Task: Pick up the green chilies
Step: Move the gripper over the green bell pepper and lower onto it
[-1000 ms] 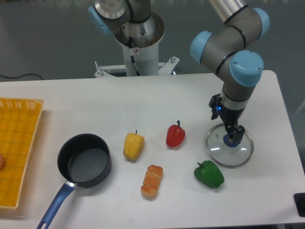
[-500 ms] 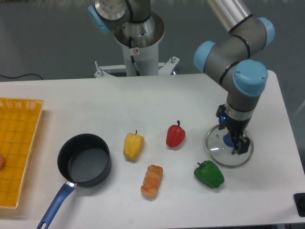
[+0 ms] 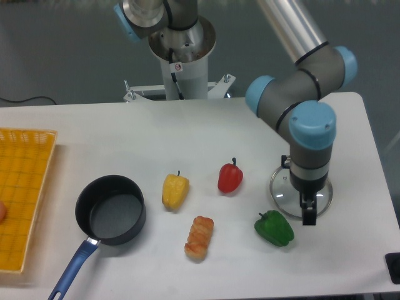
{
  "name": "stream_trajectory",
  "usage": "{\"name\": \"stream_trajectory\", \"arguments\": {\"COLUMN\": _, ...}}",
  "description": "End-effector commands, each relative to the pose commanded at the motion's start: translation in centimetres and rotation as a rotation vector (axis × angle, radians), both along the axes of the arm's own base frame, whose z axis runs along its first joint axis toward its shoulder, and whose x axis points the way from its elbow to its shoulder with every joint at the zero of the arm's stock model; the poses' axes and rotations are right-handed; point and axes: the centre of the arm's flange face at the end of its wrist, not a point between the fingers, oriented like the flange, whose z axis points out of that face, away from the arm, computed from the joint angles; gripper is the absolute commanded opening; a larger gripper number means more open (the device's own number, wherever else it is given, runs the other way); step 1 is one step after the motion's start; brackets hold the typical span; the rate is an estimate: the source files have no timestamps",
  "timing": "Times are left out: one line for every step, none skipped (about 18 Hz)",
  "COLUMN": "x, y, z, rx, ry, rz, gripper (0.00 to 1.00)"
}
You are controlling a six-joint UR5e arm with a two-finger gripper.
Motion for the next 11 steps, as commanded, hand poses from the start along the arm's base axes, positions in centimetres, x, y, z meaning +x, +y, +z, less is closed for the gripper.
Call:
{"name": "stream_trajectory", "arguments": {"x": 0.1, "y": 0.7, "z": -0.2, "rx": -0.001, "ry": 0.003, "rz": -0.023, "gripper": 1.0}}
{"name": "stream_trajectory", "arguments": {"x": 0.3, "y": 1.0, "z": -0.4, "rx": -0.008, "ry": 0.004, "rz": -0.051, "gripper": 1.0}}
{"name": "stream_trajectory", "arguments": {"x": 0.2, "y": 1.2, "z": -0.7, "rx": -0.016, "ry": 0.004, "rz": -0.071, "gripper": 1.0}}
{"name": "stream_trajectory", "arguments": {"x": 0.0, "y": 1.3, "z": -1.1, "rx": -0.023, "ry": 0.003, "rz": -0.091, "gripper": 1.0}}
{"name": "stream_trajectory", "arguments": {"x": -0.1, "y": 1.5, "z": -1.9, "rx": -0.034, "ry": -0.002, "rz": -0.12, "gripper": 1.0}}
{"name": "stream_trajectory", "arguments": {"x": -0.2, "y": 1.5, "z": -2.8, "rx": -0.049, "ry": -0.01, "rz": -0.148, "gripper": 1.0}}
{"name": "stream_trajectory", "arguments": {"x": -0.1, "y": 1.8, "z": -3.3, "rx": -0.056, "ry": -0.016, "rz": -0.171, "gripper": 1.0}}
{"name": "stream_trajectory", "arguments": {"x": -0.1, "y": 1.8, "z": -3.7, "rx": -0.061, "ry": -0.021, "rz": -0.185, "gripper": 1.0}}
{"name": "stream_trajectory", "arguments": {"x": -0.2, "y": 1.9, "z": -4.1, "rx": -0.065, "ry": -0.024, "rz": -0.195, "gripper": 1.0}}
{"name": "stream_trajectory", "arguments": {"x": -0.3, "y": 1.9, "z": -4.1, "rx": -0.068, "ry": -0.021, "rz": -0.21, "gripper": 1.0}}
{"name": "stream_trajectory", "arguments": {"x": -0.3, "y": 1.9, "z": -4.0, "rx": -0.072, "ry": -0.019, "rz": -0.228, "gripper": 1.0}}
